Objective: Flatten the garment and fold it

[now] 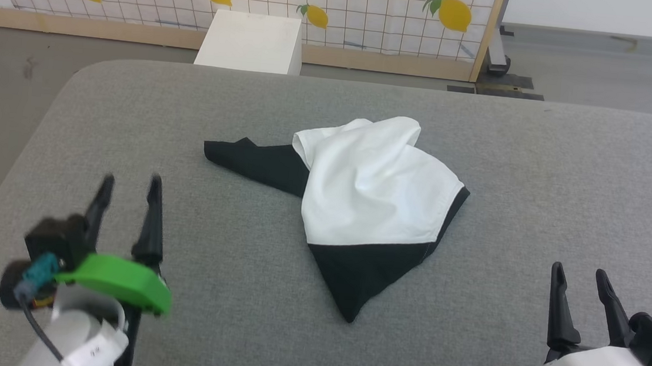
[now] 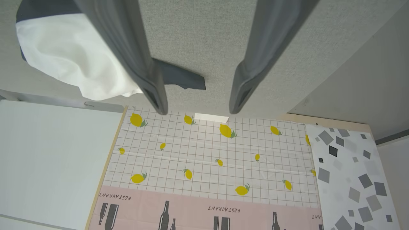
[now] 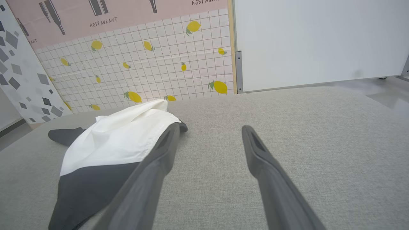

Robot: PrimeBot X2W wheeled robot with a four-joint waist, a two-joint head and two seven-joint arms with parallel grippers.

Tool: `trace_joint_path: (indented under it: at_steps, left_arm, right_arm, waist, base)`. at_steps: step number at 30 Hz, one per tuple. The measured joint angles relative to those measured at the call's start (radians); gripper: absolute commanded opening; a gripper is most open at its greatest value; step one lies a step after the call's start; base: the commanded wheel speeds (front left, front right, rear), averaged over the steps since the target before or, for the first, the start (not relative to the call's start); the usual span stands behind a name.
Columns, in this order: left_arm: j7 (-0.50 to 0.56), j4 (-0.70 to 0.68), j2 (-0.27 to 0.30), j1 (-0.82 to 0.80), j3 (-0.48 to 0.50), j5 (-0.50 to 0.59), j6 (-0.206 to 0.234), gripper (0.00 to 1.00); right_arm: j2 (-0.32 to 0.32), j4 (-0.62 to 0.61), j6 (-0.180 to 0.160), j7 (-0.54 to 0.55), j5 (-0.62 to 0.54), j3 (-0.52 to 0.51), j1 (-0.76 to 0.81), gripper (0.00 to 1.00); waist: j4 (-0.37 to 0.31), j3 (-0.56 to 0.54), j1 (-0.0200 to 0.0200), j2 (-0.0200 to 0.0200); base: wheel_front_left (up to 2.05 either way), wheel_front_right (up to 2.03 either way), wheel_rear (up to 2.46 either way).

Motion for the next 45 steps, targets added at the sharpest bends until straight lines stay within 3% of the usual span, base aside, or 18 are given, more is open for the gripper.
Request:
trace_joint_path:
  at_steps: [4, 13, 18, 23, 26, 35, 40, 45]
  left_arm:
    - [0.000, 0.002, -0.035, 0.074, 0.011, -0.006, 0.000, 1.00]
    - [0.003, 0.026, -0.057, 0.094, -0.016, -0.013, -0.014, 1.00]
    - [0.003, 0.023, -0.062, 0.090, -0.021, -0.013, -0.018, 1.00]
    - [0.002, 0.002, -0.085, 0.063, -0.030, -0.012, -0.024, 1.00]
    - [0.002, -0.003, -0.098, 0.033, -0.046, -0.007, -0.040, 1.00]
    - [0.001, 0.022, -0.134, -0.039, -0.062, 0.006, -0.074, 1.00]
    - [0.001, 0.039, -0.156, -0.065, -0.059, 0.010, -0.089, 1.00]
    - [0.001, 0.048, -0.181, -0.076, -0.043, 0.021, -0.105, 1.00]
  right_arm:
    - [0.000, -0.008, 0.000, 0.000, 0.002, 0.003, 0.002, 1.00]
    - [0.000, -0.012, 0.000, 0.001, 0.016, -0.005, 0.008, 1.00]
    - [0.000, -0.016, 0.000, 0.066, 0.028, 0.007, -0.011, 1.00]
    - [-0.009, -0.014, 0.000, 0.234, -0.016, 0.034, -0.176, 1.00]
    - [-0.049, 0.014, 0.000, 0.327, -0.027, 0.046, -0.325, 1.00]
    - [-0.194, 0.279, 0.000, 0.659, -0.048, 0.207, -0.699, 1.00]
    - [-0.240, 0.411, 0.000, 0.798, -0.055, 0.296, -0.784, 1.00]
    - [-0.257, 0.496, 0.000, 0.864, -0.043, 0.375, -0.795, 1.00]
  waist:
    - [-0.007, 0.000, 0.0000, 0.0000]
    - [-0.004, 0.019, 0.0000, 0.0000]
    - [0.006, 0.039, 0.0000, 0.0000]
    - [0.023, 0.080, 0.0000, 0.0000]
    - [0.039, 0.111, 0.0000, 0.0000]
    - [0.115, 0.219, 0.0002, 0.0000]
    - [0.167, 0.270, 0.0002, 0.0000]
    - [0.216, 0.315, 0.0002, 0.0000]
  base:
    - [0.00, 0.00, 0.00]
    - [0.00, 0.00, 0.00]
    - [0.00, 0.00, 0.00]
    - [0.00, 0.00, 0.00]
    - [0.00, 0.00, 0.00]
    - [0.00, 0.00, 0.00]
    - [0.00, 0.00, 0.00]
    - [0.00, 0.00, 0.00]
